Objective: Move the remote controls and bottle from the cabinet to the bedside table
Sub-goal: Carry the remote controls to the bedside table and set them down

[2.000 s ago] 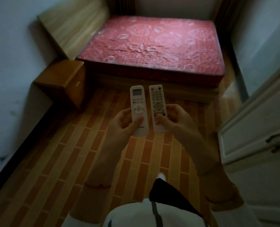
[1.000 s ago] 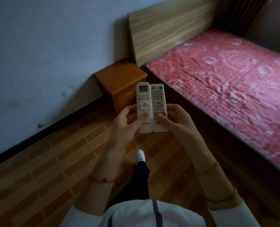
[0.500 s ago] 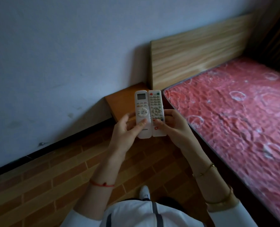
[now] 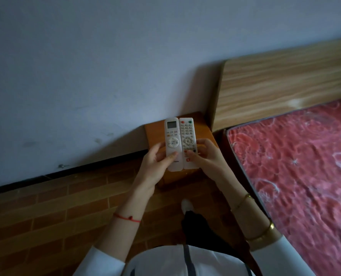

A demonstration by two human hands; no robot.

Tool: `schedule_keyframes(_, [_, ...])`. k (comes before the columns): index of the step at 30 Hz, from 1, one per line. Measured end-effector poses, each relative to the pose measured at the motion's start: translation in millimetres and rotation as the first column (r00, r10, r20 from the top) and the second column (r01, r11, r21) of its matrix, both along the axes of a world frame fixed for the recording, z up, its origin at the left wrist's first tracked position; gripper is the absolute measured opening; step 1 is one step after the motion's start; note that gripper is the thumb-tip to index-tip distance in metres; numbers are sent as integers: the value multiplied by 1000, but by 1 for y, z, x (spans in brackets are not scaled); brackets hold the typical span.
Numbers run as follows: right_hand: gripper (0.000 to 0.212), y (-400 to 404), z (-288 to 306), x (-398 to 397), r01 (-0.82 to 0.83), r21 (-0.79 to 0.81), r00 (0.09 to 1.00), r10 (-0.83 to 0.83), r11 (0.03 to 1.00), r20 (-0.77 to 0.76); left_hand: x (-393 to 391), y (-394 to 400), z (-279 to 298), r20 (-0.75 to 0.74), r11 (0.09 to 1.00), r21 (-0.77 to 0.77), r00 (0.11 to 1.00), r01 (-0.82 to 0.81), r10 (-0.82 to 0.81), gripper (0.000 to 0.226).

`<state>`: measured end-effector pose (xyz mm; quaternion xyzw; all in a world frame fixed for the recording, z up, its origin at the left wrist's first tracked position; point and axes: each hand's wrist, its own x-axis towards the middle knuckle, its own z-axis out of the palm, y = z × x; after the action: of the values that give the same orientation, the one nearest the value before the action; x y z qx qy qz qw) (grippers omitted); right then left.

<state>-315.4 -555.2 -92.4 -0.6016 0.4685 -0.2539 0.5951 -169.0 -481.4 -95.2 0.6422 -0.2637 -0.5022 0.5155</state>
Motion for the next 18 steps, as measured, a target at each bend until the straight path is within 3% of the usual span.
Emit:
schedule_keyframes(9, [41,-158,-64,54,-205,76,965,214,976,-153,35,-136,-62,-52,971,172,983,-165,176,60])
schedule_keyframes(18, [42,-248,-180,107,-211,226,923,271,951,-275,83,-219,-172,-102,931,320,971,-174,216,65])
